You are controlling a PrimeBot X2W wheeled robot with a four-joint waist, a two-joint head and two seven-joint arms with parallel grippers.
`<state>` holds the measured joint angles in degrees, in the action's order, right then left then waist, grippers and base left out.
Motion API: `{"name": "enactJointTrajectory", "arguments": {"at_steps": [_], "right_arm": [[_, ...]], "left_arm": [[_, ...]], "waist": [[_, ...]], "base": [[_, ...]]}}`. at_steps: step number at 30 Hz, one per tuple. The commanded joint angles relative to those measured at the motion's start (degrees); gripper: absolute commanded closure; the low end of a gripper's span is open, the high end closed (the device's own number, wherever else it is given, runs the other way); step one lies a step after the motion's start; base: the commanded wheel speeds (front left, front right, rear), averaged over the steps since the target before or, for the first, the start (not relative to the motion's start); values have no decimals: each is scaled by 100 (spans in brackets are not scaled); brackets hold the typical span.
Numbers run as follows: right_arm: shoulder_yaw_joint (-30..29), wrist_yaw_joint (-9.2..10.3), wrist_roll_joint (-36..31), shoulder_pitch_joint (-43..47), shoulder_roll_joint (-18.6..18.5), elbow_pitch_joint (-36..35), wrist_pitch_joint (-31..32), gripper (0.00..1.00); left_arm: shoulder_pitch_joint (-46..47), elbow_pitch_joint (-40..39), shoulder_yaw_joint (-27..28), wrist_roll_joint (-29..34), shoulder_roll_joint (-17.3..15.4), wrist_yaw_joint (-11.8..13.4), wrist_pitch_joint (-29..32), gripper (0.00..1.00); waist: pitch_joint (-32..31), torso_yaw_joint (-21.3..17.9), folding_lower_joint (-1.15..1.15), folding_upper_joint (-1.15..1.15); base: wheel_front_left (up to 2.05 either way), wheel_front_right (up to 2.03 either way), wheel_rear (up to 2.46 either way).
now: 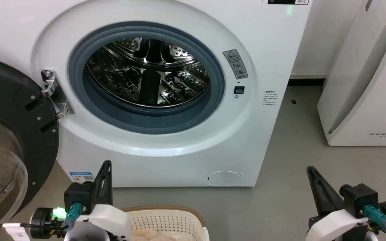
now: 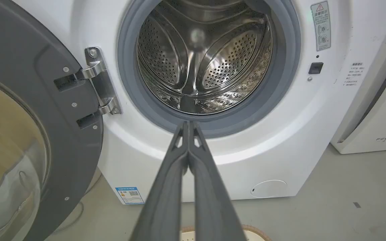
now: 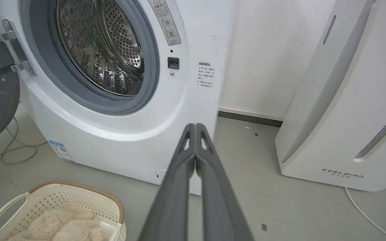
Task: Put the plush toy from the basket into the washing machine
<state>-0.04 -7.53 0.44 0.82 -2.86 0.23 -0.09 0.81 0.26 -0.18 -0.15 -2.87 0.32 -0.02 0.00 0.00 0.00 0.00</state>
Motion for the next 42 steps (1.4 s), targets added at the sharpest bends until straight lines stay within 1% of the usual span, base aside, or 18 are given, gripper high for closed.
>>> {"name": "enactJointTrajectory", "arguments": {"at_steps": [1,22,23,34,42], "right_arm": [[4,4,-44,-82,-1,-23,9,100],[4,4,-44,-82,-1,-23,9,100],[-1,-1,4,1,0,0,-2,0],[-94,-1,148,-11,0,-60,-114,0],[-164,0,275,-66,0,-120,-209,0]], "left_arm": [[-81,-26,18,15,0,-32,2,100],[-81,-26,18,15,0,-32,2,100],[1,1,-3,-2,0,3,-2,0],[34,52,-65,-63,0,95,-114,0],[221,350,-152,-71,-1,64,-210,0]], "waist": [[0,0,0,0],[0,0,0,0],[0,0,0,0],[40,-3,0,0],[174,8,0,0]], "base": [[0,0,0],[0,0,0],[0,0,0],[0,0,0],[0,0,0]]}}
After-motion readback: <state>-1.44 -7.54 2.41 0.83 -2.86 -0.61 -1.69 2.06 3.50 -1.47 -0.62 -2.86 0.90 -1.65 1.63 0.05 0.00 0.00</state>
